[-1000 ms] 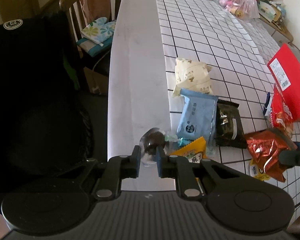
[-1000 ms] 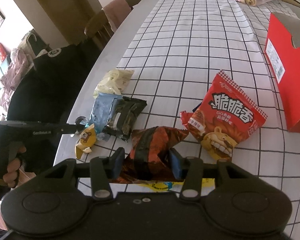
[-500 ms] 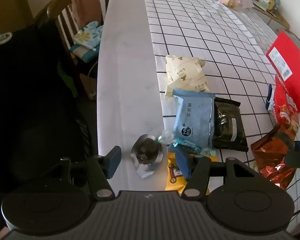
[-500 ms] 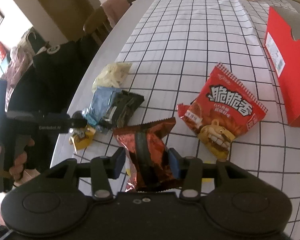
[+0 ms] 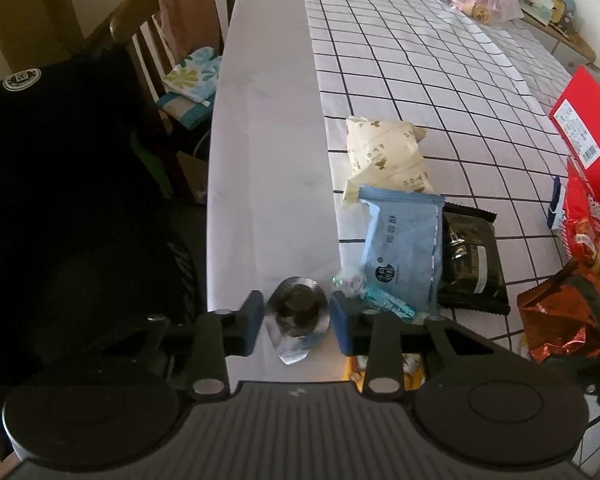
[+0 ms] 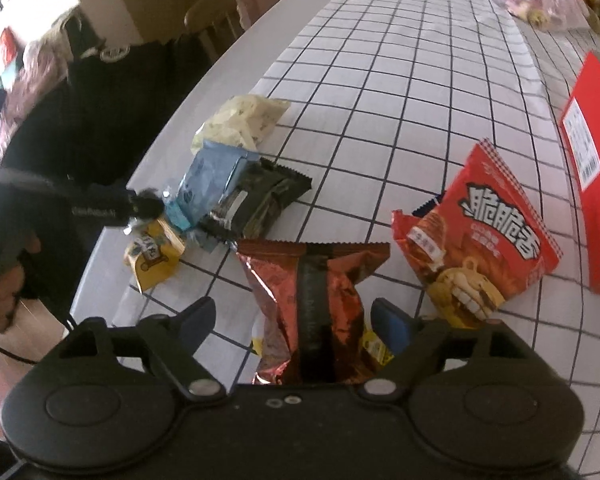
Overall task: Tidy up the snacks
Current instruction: 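Lift the brown foil bag with the right tool while the left tool grasps the silver candy, then carry both held items over the red box and open both tools to drop them, then withdraw both open tools from the box back toward the snack pile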
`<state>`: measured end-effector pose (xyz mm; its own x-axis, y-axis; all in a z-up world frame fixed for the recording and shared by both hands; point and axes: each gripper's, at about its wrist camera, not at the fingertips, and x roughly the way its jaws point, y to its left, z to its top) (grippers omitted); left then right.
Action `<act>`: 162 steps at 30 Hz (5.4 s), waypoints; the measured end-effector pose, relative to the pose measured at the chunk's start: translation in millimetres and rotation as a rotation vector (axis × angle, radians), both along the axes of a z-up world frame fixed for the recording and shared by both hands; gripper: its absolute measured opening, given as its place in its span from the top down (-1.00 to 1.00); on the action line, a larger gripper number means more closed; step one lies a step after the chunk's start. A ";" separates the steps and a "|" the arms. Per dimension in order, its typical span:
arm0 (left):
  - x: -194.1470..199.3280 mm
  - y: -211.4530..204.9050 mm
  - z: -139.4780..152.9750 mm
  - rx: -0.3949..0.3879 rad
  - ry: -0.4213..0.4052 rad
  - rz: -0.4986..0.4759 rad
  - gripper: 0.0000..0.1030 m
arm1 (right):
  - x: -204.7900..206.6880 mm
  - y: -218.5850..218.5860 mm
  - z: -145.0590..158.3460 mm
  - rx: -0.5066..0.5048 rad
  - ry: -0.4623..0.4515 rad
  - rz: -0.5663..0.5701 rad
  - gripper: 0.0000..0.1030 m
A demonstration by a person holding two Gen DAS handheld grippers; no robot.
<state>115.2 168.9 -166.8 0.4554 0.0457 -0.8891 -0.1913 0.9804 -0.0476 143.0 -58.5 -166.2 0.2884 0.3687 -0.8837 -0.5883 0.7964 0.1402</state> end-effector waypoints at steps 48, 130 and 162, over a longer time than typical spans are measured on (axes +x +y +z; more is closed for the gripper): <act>14.5 -151.1 126.2 -0.121 -0.224 -0.115 0.35 | 31.4 -176.0 108.9 0.212 -0.178 -0.221 0.00; 141.2 -396.6 109.1 0.011 -0.180 -0.234 -0.29 | 139.7 -349.1 98.1 0.163 -0.235 -0.209 -0.77; 18.8 -227.1 131.8 -0.100 -0.284 -0.118 -0.94 | 45.1 -211.3 119.6 0.261 -0.204 -0.103 -0.92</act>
<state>134.0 -58.2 -35.0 0.6827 -0.1039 -0.7232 -0.0416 0.9827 -0.1805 188.1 -269.8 -46.5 0.4972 0.5345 -0.6834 -0.5438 0.8058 0.2346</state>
